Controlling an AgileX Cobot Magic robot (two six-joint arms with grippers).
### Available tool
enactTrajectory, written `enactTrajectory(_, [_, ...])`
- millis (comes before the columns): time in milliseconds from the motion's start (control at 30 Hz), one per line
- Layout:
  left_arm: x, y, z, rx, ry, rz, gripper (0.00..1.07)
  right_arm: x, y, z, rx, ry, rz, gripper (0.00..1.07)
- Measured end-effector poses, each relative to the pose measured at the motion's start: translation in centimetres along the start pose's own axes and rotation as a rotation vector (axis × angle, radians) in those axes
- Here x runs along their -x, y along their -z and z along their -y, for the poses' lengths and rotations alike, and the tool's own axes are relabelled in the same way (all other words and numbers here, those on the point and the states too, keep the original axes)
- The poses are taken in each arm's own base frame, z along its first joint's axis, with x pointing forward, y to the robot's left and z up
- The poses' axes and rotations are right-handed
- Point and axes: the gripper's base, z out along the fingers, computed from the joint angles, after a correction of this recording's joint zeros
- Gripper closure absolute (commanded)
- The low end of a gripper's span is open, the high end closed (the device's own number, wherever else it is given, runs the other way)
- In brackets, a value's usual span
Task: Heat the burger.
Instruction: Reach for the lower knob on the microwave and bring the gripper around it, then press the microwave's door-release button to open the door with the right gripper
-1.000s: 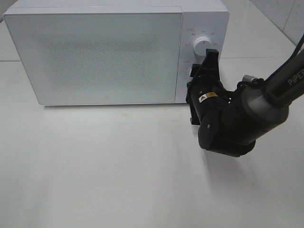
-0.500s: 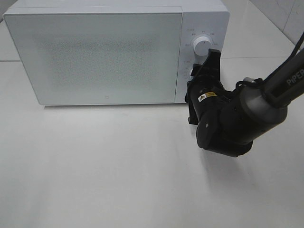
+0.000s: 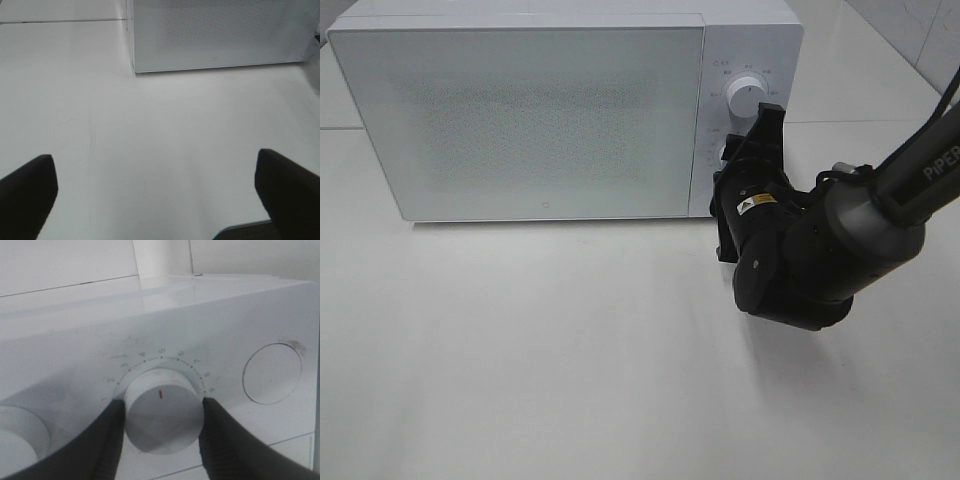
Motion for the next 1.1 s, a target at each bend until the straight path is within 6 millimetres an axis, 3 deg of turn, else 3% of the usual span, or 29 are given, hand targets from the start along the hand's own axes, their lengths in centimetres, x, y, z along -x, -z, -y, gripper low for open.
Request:
enactTrajectory(233, [0.0,0.0,0.0,0.0,0.0,0.0,0.06,0.1,0.0,0.0,-0.002,0.007,0.012,0.55])
enactTrajectory(367, [0.0,0.0,0.0,0.0,0.0,0.0,0.06,1.1,-0.1,0.1,-0.018,0.0,0.107,0.41])
enactTrajectory(467, [0.0,0.0,0.0,0.0,0.0,0.0,0.06,1.4,-0.1,0.2,-0.026,0.01,0.132,0.36])
enactTrajectory(833, [0.0,0.0,0.0,0.0,0.0,0.0,0.06,1.0,0.7,0.6,-0.028,0.085,0.087,0.36])
enactTrajectory(967, [0.0,0.0,0.0,0.0,0.0,0.0,0.06,0.9,1.9,1.0,-0.048,0.136,0.054,0.36])
enactTrajectory(1100, [0.0,0.0,0.0,0.0,0.0,0.0,0.06,1.3,3.2,0.1,-0.047,0.205,0.03,0.36])
